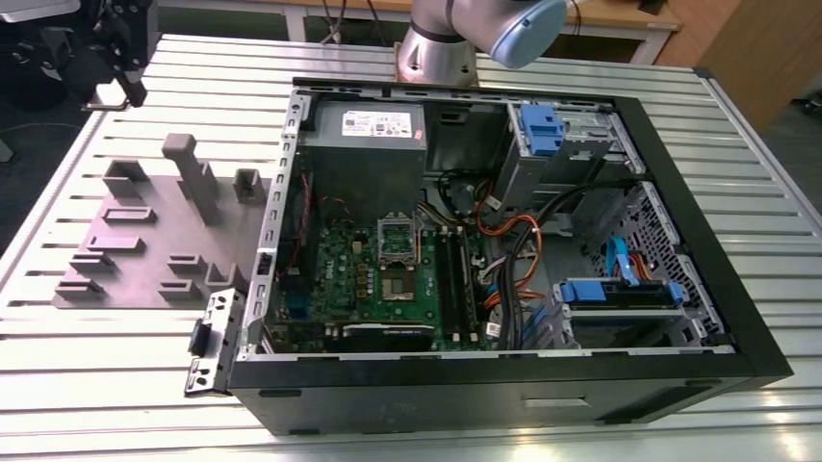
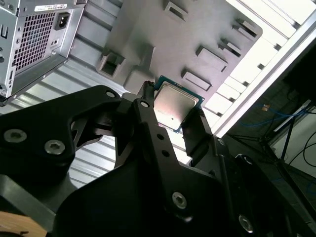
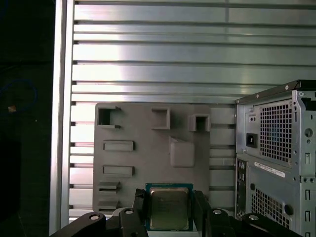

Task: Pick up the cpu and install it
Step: 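Pick up the cpu and move it towards the insertion slot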

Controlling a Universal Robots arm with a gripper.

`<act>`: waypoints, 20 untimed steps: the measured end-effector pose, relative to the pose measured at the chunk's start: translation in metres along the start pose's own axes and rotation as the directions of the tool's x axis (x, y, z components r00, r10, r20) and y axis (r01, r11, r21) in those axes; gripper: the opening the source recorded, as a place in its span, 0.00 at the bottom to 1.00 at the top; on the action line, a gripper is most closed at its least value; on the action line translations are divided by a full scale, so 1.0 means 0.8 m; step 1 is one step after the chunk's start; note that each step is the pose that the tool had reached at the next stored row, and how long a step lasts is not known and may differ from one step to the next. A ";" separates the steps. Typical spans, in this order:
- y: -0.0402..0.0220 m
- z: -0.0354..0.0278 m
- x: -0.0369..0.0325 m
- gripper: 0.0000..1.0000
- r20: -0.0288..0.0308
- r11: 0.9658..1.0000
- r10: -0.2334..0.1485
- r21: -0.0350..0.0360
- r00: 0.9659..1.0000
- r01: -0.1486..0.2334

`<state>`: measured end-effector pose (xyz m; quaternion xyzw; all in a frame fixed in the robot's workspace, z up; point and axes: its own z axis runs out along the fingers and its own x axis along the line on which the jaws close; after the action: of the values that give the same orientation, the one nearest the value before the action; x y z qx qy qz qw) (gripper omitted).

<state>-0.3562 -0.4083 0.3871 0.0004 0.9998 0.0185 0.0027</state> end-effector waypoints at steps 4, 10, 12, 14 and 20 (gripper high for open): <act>0.0000 0.0000 -0.0028 0.47 0.000 1.000 0.000 0.000 1.000 0.000; 0.0000 0.0000 -0.0063 0.47 0.000 1.000 0.000 0.000 1.000 0.000; 0.0000 0.0001 -0.0070 0.47 0.000 1.000 0.000 0.000 1.000 0.000; 0.0000 0.0000 -0.0076 0.47 0.000 1.000 0.000 0.000 1.000 0.000; 0.0000 0.0001 -0.0094 0.47 0.000 1.000 0.000 0.000 1.000 0.000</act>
<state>-0.3487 -0.4083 0.3871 0.0004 0.9998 0.0185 0.0028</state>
